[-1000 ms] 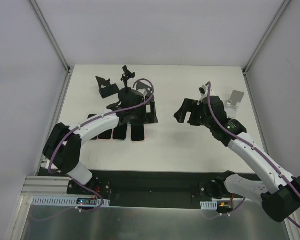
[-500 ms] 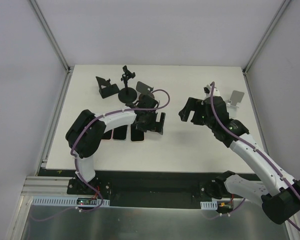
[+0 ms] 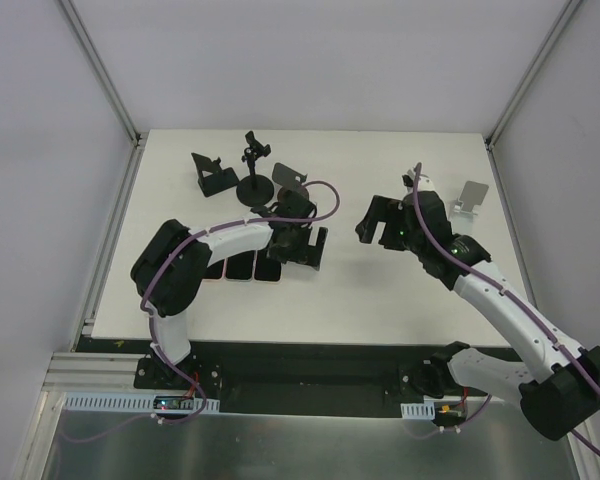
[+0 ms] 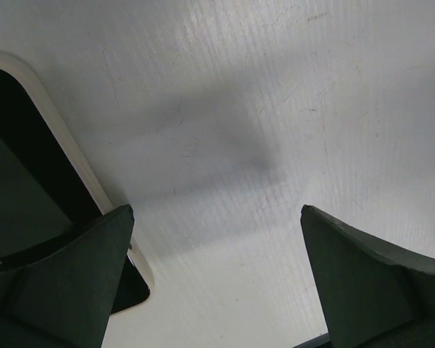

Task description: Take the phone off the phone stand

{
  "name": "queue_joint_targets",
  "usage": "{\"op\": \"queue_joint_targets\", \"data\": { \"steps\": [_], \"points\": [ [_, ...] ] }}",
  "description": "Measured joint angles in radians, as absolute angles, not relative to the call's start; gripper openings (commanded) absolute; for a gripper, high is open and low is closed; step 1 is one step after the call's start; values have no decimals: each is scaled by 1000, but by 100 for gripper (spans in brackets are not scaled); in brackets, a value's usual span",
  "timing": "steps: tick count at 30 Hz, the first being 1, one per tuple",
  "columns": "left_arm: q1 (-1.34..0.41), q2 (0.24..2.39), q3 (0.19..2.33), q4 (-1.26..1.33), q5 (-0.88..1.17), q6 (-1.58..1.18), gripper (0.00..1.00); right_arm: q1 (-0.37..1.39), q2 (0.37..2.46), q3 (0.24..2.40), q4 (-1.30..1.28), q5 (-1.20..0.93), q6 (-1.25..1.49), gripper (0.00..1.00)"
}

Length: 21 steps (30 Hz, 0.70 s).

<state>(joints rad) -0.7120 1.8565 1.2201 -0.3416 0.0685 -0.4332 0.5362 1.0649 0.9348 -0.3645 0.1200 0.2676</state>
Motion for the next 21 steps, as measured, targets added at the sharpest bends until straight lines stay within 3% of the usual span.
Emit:
{"op": "queue_joint_targets", "data": {
  "steps": [12,21],
  "points": [
    [-673,1814,1221,-344,96,-431,99,492,1094,960,-368,150,195,96],
    [-609,1511,1195,-286,149,-411,99,207,1204,1042,-373,170,154,96]
  ]
}}
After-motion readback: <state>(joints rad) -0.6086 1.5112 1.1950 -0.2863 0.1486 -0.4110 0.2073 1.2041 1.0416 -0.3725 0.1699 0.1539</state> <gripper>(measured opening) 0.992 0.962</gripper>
